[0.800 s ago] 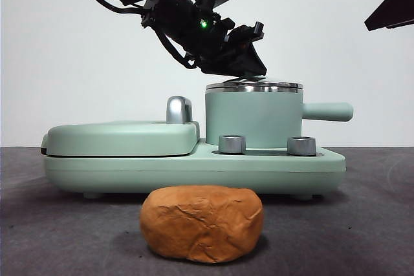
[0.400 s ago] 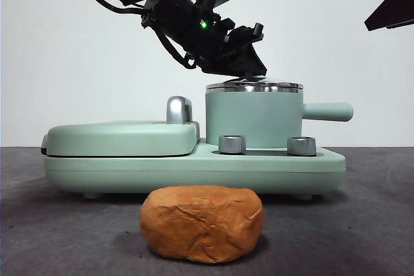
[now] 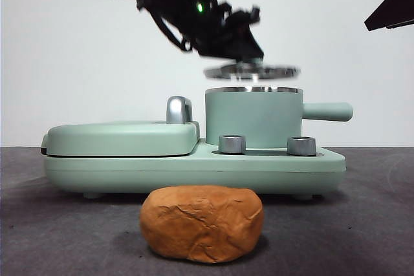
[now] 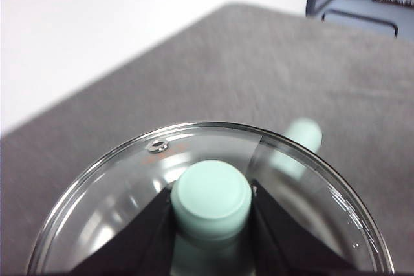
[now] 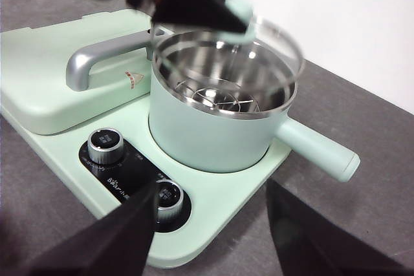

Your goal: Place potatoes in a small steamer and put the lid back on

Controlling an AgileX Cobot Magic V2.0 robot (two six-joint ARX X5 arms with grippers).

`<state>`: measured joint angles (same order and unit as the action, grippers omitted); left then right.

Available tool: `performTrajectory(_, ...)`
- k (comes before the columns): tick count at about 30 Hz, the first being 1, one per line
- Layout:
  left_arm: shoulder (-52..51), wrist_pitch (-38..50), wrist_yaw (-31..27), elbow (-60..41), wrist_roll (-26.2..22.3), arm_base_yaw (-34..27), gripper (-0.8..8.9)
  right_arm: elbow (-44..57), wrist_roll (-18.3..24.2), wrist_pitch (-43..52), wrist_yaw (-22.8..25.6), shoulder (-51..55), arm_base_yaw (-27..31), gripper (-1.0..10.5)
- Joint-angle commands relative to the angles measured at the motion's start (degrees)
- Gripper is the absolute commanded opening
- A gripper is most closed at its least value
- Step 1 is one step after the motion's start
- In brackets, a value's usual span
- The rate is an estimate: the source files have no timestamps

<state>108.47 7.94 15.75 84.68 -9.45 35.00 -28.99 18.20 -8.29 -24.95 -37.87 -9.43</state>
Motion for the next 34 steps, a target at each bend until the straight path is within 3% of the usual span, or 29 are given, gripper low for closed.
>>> performTrajectory(1, -3.3, 1.8, 0.1, 2.0, -0.2, 0.4, 0.15, -1.0, -0.2, 0.5, -0.1, -0.1, -0.3, 2.6)
performTrajectory(6, -8.3, -3.6, 0.1, 2.0, 2.2, 0.4, 0.15, -1.0, -0.2, 0.5, -0.2, -0.1, -0.3, 2.6)
performTrajectory(18, -23.5, -14.7, -0.7, -3.7, 1.2, -0.6, 0.17, -1.0, -1.4, 0.5, -0.2, -0.1, -1.7, 2.6)
performTrajectory(29, -45.4, -16.7, -4.4, -25.8, 6.3, -5.0, 0.16, -4.1, -1.0, -7.6, 1.9, -2.5, -15.0, 2.6)
performTrajectory(34, -54.6, -23.3, -6.9, -31.0, 9.1, -7.4, 0.16, -6.7, -0.8, -10.8, 4.1, -7.9, -20.7, 2.7)
